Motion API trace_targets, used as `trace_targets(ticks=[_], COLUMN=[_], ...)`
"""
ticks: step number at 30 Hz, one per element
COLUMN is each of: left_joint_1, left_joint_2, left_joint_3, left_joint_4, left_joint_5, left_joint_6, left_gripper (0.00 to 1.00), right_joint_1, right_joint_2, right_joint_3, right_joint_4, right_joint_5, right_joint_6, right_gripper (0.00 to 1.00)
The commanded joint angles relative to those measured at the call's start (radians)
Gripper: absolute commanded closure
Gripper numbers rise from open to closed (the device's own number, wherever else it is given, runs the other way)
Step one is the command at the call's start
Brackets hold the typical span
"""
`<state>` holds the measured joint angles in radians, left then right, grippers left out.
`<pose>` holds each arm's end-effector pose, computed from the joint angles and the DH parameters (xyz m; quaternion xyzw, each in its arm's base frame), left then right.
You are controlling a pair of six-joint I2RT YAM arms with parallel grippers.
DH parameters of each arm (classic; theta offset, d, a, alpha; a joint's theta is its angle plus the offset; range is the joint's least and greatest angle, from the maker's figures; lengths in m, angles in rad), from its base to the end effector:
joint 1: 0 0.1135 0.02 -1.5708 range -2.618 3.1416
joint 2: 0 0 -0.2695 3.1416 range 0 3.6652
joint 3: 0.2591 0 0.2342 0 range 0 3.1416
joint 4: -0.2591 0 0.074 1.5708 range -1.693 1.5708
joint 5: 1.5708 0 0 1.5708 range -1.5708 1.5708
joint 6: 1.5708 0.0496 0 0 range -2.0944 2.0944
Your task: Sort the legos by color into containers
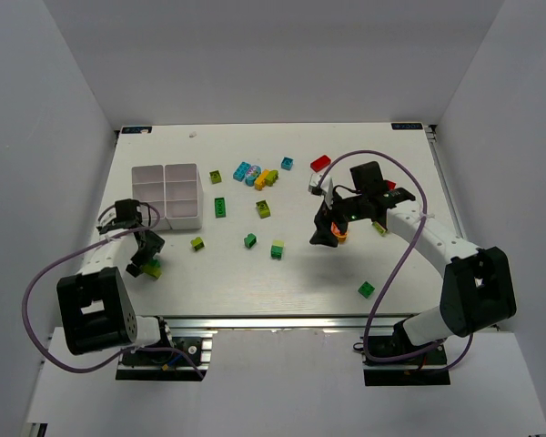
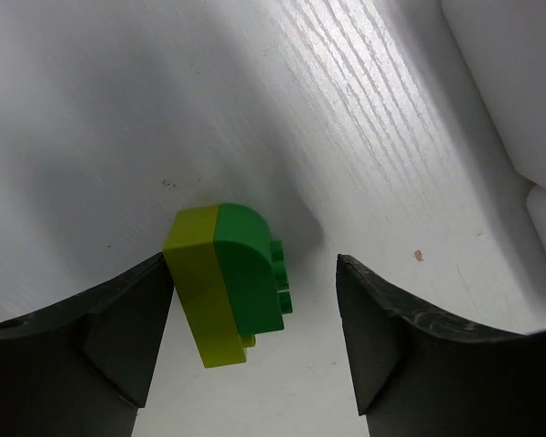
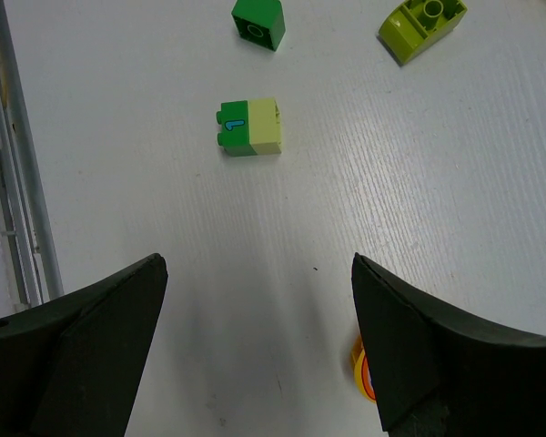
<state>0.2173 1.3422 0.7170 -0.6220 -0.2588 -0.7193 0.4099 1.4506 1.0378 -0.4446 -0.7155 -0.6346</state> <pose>0.2086 0.0590 0.1765 -0.4603 0.8639 0.0837 0.1864 0.2549 0.1462 0.2609 -0.5438 0.6997 0.2894 0.3618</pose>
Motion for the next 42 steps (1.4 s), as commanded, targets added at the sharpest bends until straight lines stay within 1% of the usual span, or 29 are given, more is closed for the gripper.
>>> trace_targets(ticks=[1, 2, 8, 9, 11, 12, 14, 15, 17, 18, 19, 21, 22, 23, 26, 28, 29, 30, 31, 32, 34, 35, 37, 38, 41, 42], left_joint_1=[0.008, 0.008, 0.013, 0.013, 0.013, 0.014, 0.014, 0.014, 0.014, 0.014, 0.014, 0.014, 0.014, 0.013, 0.013, 0.013, 0.011, 0.013, 0.011, 0.011, 0.008, 0.007, 0.001, -0.009, -0.027, -0.042], left_joint_2=[0.003, 0.008, 0.044, 0.048, 0.048, 0.048, 0.045, 0.043, 0.035, 0.028, 0.02, -0.014, -0.029, -0.07, -0.155, -0.253, -0.287, -0.352, -0.385, -0.417, -0.509, -0.538, -0.616, -0.633, -0.681, -0.686], left_joint_3=[-0.011, -0.016, -0.013, -0.014, -0.014, -0.014, -0.016, -0.021, -0.024, -0.025, -0.027, -0.028, -0.027, -0.028, -0.03, -0.033, -0.033, -0.034, -0.036, -0.039, -0.051, -0.059, -0.077, -0.082, -0.087, -0.08], left_joint_4=[0.039, 0.045, 0.047, 0.047, 0.05, 0.05, 0.05, 0.05, 0.048, 0.045, 0.044, 0.035, 0.027, 0.021, -0.002, -0.024, -0.034, -0.042, -0.051, -0.062, -0.071, -0.062, -0.035, -0.022, 0.03, 0.041], left_joint_5=[-0.002, -0.005, -0.003, -0.003, -0.002, 0.0, 0.003, 0.007, 0.012, 0.021, 0.026, 0.042, 0.061, 0.078, 0.145, 0.187, 0.232, 0.256, 0.297, 0.347, 0.401, 0.455, 0.501, 0.525, 0.581, 0.593], left_joint_6=[0.0, 0.0, 0.0, 0.0, 0.0, 0.001, 0.001, 0.001, 0.003, 0.004, 0.006, 0.006, 0.004, 0.004, -0.006, -0.018, -0.023, -0.029, -0.043, -0.052, -0.083, -0.095, -0.139, -0.153, -0.206, -0.222], left_gripper=[0.19, 0.22, 0.3, 0.34, 0.38, 0.43, 0.48, 0.53, 0.6, 0.64, 0.72, 0.78, 0.83, 0.86, 0.91, 0.92, 0.93, 0.94, 0.94, 0.95, 0.96, 0.96, 0.97, 0.98, 0.98, 0.98], right_joint_1=[0.004, 0.004, 0.004, 0.004, 0.003, 0.004, 0.004, 0.003, 0.004, 0.004, 0.004, 0.004, 0.004, 0.004, 0.006, 0.01, 0.013, 0.018, 0.029, 0.035, 0.055, 0.064, 0.084, 0.09, 0.124, 0.132], right_joint_2=[-0.004, -0.006, -0.024, -0.029, -0.032, -0.035, -0.039, -0.041, -0.042, -0.044, -0.047, -0.055, -0.059, -0.065, -0.078, -0.085, -0.099, -0.107, -0.113, -0.125, -0.133, -0.134, -0.133, -0.133, -0.13, -0.131], right_joint_3=[0.021, 0.019, 0.01, 0.01, 0.008, 0.007, 0.007, 0.007, 0.01, 0.011, 0.013, 0.018, 0.018, 0.015, 0.016, 0.016, 0.013, 0.013, 0.011, 0.011, 0.018, 0.022, 0.036, 0.042, 0.065, 0.071], right_joint_4=[0.015, 0.015, 0.012, 0.014, 0.014, 0.014, 0.014, 0.012, 0.015, 0.015, 0.017, 0.017, 0.018, 0.018, 0.012, 0.012, 0.015, 0.017, 0.017, 0.017, 0.011, 0.004, 0.001, 0.0, 0.015, 0.021], right_joint_5=[-0.007, -0.004, 0.001, 0.001, 0.004, 0.004, 0.005, 0.004, 0.005, 0.007, 0.008, 0.007, 0.007, 0.005, -0.01, -0.006, -0.004, -0.005, -0.001, -0.002, -0.012, -0.015, -0.033, -0.044, -0.053, -0.049], right_joint_6=[0.0, 0.001, 0.004, 0.006, 0.006, 0.006, 0.009, 0.01, 0.016, 0.018, 0.019, 0.029, 0.03, 0.041, 0.065, 0.093, 0.105, 0.113, 0.121, 0.128, 0.148, 0.16, 0.215, 0.237, 0.335, 0.363], right_gripper=[0.13, 0.13, 0.13, 0.13, 0.13, 0.13, 0.13, 0.13, 0.13, 0.13, 0.13, 0.14, 0.14, 0.14, 0.17, 0.19, 0.23, 0.24, 0.26, 0.3, 0.33, 0.38, 0.43, 0.49, 0.54, 0.54])
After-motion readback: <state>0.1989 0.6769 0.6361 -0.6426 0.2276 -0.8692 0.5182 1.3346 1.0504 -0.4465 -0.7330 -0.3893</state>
